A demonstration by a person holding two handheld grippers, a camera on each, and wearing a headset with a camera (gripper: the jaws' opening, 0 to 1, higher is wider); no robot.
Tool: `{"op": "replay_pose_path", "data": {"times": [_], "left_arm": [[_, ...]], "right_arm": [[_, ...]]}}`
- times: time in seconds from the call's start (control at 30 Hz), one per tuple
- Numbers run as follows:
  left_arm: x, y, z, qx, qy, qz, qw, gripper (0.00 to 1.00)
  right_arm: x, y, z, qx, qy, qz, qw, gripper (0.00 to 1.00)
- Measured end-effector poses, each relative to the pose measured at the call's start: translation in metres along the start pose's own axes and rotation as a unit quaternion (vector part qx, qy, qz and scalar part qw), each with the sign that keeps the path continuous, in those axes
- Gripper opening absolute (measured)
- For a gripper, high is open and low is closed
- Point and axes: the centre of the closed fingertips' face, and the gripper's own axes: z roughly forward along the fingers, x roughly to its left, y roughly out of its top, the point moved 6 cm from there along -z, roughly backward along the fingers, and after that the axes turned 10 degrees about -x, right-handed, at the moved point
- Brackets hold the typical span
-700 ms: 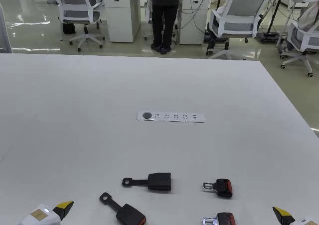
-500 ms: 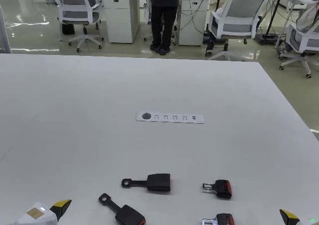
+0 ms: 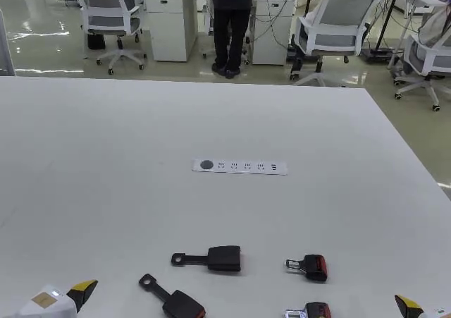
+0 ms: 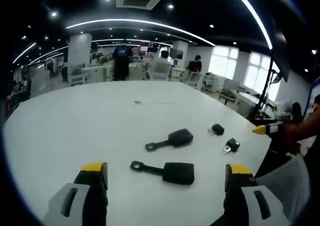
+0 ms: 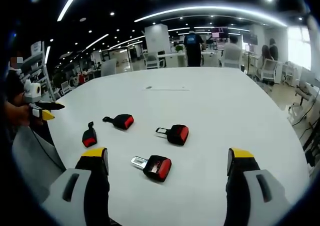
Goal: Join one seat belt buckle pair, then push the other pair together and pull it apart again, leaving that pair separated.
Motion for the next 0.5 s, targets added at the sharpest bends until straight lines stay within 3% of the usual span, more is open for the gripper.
{"op": "replay_pose_path", "data": {"times": [0.5], "left_arm": [[-0.0003,0.0047,-0.0008,-0.007,0.002,-0.011,0.9999,1.0]], "right_arm": [[-0.007,-0.0001,0.0016,-0.018,-0.001,0.0,0.9998,0.99]]}}
